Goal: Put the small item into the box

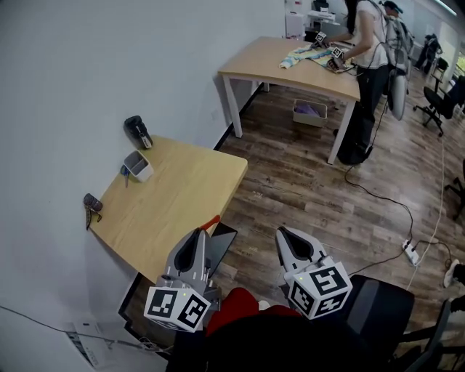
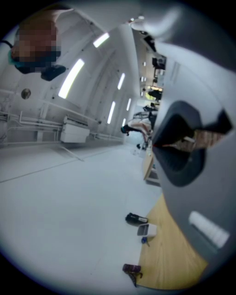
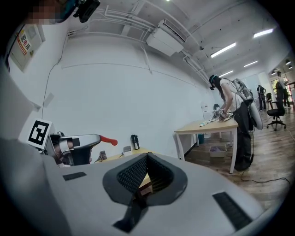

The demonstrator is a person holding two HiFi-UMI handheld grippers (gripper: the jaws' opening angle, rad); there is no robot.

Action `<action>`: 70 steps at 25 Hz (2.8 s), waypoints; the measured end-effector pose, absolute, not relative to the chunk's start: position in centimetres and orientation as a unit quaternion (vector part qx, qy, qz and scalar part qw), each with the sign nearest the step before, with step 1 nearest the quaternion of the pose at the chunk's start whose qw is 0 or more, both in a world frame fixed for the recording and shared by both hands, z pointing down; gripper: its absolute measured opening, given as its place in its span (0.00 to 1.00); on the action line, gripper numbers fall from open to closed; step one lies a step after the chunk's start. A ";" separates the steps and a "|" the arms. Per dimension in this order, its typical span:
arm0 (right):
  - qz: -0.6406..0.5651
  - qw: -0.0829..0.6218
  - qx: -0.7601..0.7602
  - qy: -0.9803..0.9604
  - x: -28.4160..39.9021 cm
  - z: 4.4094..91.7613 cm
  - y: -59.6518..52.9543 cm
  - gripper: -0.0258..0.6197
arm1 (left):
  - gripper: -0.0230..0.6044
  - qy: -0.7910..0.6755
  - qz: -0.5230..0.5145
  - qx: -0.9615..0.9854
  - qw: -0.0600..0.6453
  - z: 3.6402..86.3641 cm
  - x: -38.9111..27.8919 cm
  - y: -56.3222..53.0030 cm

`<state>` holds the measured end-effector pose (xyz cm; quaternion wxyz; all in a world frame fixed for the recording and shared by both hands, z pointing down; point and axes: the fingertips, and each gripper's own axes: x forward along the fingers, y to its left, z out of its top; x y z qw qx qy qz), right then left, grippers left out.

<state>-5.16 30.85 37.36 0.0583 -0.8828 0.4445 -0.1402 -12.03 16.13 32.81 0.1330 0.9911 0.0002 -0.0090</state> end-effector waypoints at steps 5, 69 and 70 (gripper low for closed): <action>-0.153 0.062 -0.885 0.436 -3.6 38.3 31.1 0.05 | 0.06 0.001 -0.001 0.991 0.134 33.3 -10.2 15.8; -0.216 -0.073 -0.652 0.723 15.9 41.7 -9.9 0.05 | 0.06 -0.349 -0.026 0.918 0.186 37.4 2.9 -16.6; -0.215 -0.075 -0.644 0.731 16.1 41.6 -10.5 0.05 | 0.06 -0.360 -0.026 0.914 0.185 37.4 2.9 -16.9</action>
